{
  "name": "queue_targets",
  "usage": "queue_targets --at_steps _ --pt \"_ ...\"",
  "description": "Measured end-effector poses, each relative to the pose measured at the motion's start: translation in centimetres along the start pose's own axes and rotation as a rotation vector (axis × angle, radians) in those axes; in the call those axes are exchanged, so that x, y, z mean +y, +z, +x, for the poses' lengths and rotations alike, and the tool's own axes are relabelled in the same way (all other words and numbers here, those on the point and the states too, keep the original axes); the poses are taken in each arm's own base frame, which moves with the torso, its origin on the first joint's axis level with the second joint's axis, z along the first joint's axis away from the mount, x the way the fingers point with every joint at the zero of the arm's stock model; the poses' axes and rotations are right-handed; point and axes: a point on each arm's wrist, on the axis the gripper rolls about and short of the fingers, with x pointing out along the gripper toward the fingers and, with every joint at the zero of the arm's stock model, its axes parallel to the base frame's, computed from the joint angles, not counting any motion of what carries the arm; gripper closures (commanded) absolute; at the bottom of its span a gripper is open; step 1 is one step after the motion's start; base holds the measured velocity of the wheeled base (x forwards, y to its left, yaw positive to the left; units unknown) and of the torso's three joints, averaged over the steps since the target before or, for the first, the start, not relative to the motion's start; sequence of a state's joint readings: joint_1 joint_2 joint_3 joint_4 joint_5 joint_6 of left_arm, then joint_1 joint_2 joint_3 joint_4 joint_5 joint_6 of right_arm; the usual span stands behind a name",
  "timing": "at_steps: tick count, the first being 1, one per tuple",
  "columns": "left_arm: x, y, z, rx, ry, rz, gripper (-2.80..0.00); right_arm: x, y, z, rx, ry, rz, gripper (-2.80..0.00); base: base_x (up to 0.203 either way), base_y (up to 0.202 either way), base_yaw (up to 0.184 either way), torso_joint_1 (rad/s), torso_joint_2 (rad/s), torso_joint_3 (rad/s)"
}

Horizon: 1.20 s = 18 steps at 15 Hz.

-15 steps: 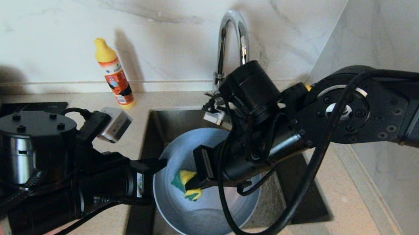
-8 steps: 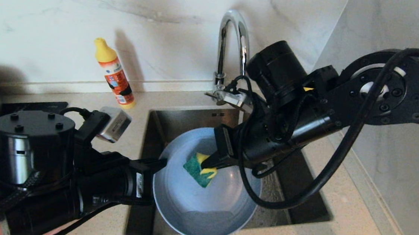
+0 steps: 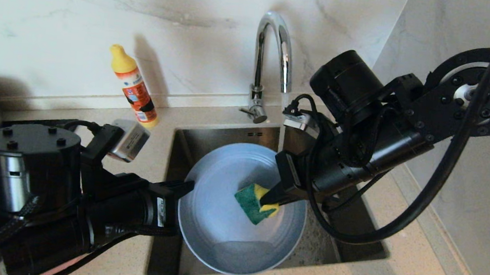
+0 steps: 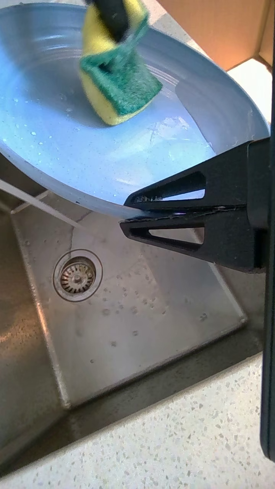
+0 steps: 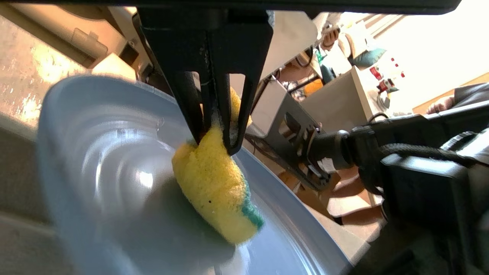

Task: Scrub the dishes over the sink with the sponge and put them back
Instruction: Wipe the plate

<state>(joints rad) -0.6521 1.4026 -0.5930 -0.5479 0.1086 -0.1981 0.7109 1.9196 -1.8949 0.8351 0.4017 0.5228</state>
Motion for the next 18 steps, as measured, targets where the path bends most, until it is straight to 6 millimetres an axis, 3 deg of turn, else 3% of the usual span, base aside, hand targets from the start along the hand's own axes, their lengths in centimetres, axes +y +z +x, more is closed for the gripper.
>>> queue_targets --at_steps 7,11,14,18 --pt "0.0 0.3 0.1 -0.009 -0.001 -0.002 0.0 2.0 -2.3 3.0 0.114 0.014 -0.049 0.0 0.0 0.0 0.0 0.0 0.0 0.0" --pt "0.0 0.1 0.2 -0.003 0.0 -0.003 0.0 3.0 -2.7 4.1 0.135 0.03 -0.075 0.0 0.0 0.0 0.0 0.0 0.0 0.0" --pt "0.1 0.0 0.5 0.008 0.01 -0.01 0.0 4.1 -2.7 1.6 0.078 0.069 -0.1 0.0 0.0 0.0 0.0 0.0 0.0 0.0" --pt "0.4 -0.3 1.5 0.03 0.033 -0.042 0.0 5.5 -3.4 -5.5 -0.071 0.148 -0.145 0.0 0.0 0.0 0.0 0.0 0.0 0.0"
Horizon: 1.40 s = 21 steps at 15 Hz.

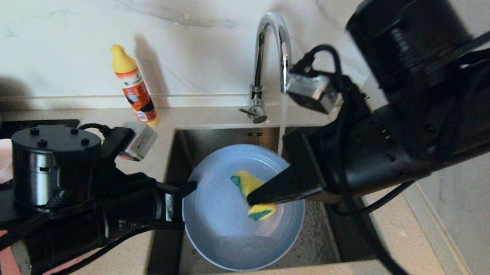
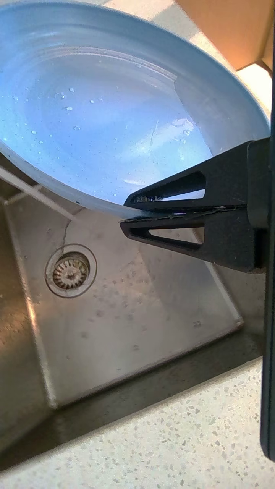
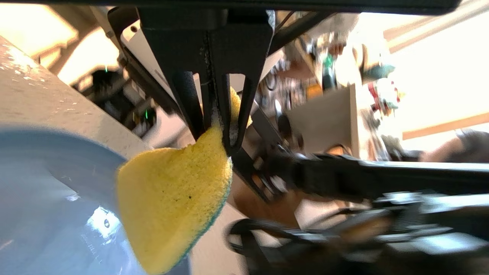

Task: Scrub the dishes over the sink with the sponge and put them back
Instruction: Wipe the plate, then place the plate on the table

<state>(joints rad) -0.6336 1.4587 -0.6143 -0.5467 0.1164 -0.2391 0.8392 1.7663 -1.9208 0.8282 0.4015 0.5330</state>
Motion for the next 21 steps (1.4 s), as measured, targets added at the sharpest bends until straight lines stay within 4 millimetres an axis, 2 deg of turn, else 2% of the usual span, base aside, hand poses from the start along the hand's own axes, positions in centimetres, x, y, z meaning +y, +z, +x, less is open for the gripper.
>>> queue_targets --at_steps 2,5,9,12,15,21 --pt "0.3 0.1 0.8 0.014 0.019 -0.037 0.0 0.6 -0.3 -4.0 -0.087 0.019 -0.015 0.0 0.0 0.0 0.0 0.0 0.0 0.0" --pt "0.7 0.5 2.4 0.035 0.05 -0.074 0.0 0.2 -1.1 -9.6 -0.217 -0.007 0.004 0.0 0.0 0.0 0.0 0.0 0.0 0.0" --pt "1.2 2.0 4.9 0.055 0.101 -0.152 0.0 -1.4 -3.1 -14.2 -0.327 -0.085 0.067 0.0 0.0 0.0 0.0 0.0 0.0 0.0" --pt "1.2 3.2 7.5 0.086 0.124 -0.221 0.0 -2.9 -4.8 -15.5 -0.367 -0.146 0.124 0.0 0.0 0.0 0.0 0.0 0.0 0.0" --pt "1.1 3.5 10.4 0.114 0.132 -0.258 0.0 -4.0 -6.1 -15.9 -0.392 -0.166 0.155 0.0 0.0 0.0 0.0 0.0 0.0 0.0" --pt "1.0 3.1 15.7 0.128 0.133 -0.259 0.0 -4.3 -7.6 -16.4 -0.417 -0.171 0.165 0.0 0.0 0.0 0.0 0.0 0.0 0.0"
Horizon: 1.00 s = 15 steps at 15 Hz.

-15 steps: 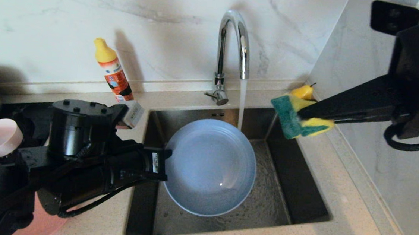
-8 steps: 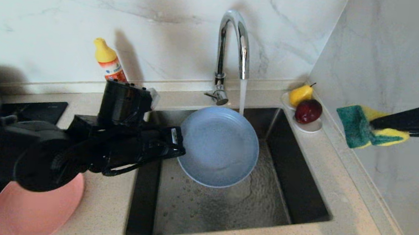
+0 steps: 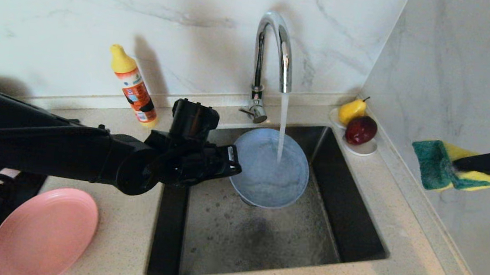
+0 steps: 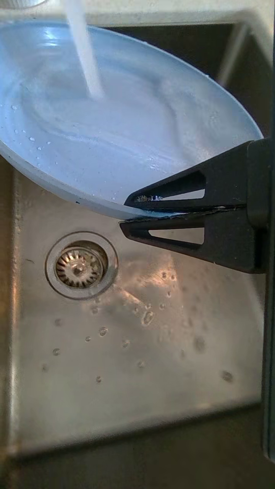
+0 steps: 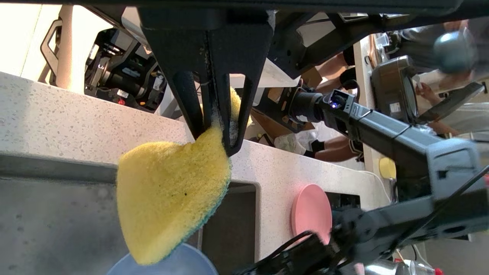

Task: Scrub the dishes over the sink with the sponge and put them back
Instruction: Place the plate on the table

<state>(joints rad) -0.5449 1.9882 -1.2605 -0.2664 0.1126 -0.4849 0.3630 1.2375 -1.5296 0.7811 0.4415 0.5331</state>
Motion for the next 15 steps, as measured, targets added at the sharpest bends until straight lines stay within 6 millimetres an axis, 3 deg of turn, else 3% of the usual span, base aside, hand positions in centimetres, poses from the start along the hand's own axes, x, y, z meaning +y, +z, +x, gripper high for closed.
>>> queue_targets --at_steps 4,11,15 --pt "-0.3 -0.8 2.3 0.028 0.005 0.006 0.0 -0.3 -0.5 -0.4 -0.006 -0.009 0.002 0.0 0.0 0.0 0.0 0.0 0.0 0.0" --pt "0.4 -1.2 2.8 0.0 0.101 0.04 0.0 -0.6 -1.0 -0.3 0.012 -0.017 0.012 0.0 0.0 0.0 0.0 0.0 0.0 0.0" --pt "-2.1 -1.4 3.3 -0.015 0.054 0.07 0.0 -0.7 -1.1 -0.3 0.01 -0.016 0.011 0.0 0.0 0.0 0.0 0.0 0.0 0.0"
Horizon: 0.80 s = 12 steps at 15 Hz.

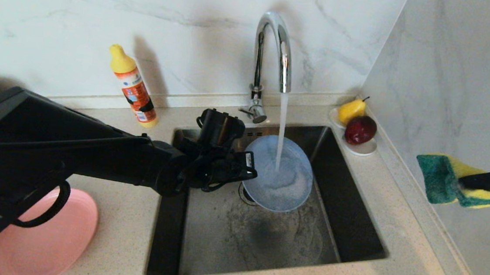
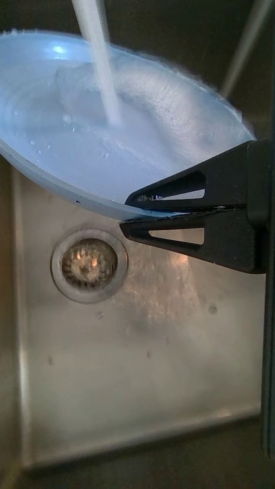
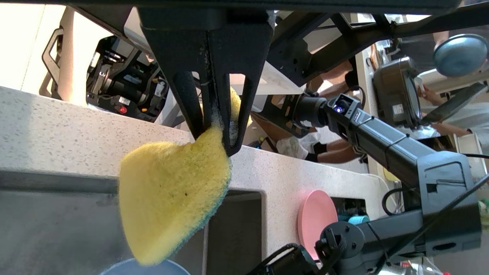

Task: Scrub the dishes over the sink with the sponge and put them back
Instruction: Place the plate on the table

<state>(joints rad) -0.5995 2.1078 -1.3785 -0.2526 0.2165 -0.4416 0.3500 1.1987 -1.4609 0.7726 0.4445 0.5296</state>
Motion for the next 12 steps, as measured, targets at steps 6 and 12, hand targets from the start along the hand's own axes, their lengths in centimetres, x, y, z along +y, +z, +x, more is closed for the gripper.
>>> queue_targets --at_steps 6,12 --pt "3.9 0.1 -0.6 -0.035 0.218 0.106 0.0 -0.3 -0.3 0.2 0.015 -0.009 0.008 0.0 0.0 0.0 0.0 0.0 0.0 0.0" --pt "8.3 3.8 -6.4 -0.152 0.431 0.189 0.0 -0.9 -0.4 1.2 0.029 -0.022 0.018 0.0 0.0 0.0 0.0 0.0 0.0 0.0"
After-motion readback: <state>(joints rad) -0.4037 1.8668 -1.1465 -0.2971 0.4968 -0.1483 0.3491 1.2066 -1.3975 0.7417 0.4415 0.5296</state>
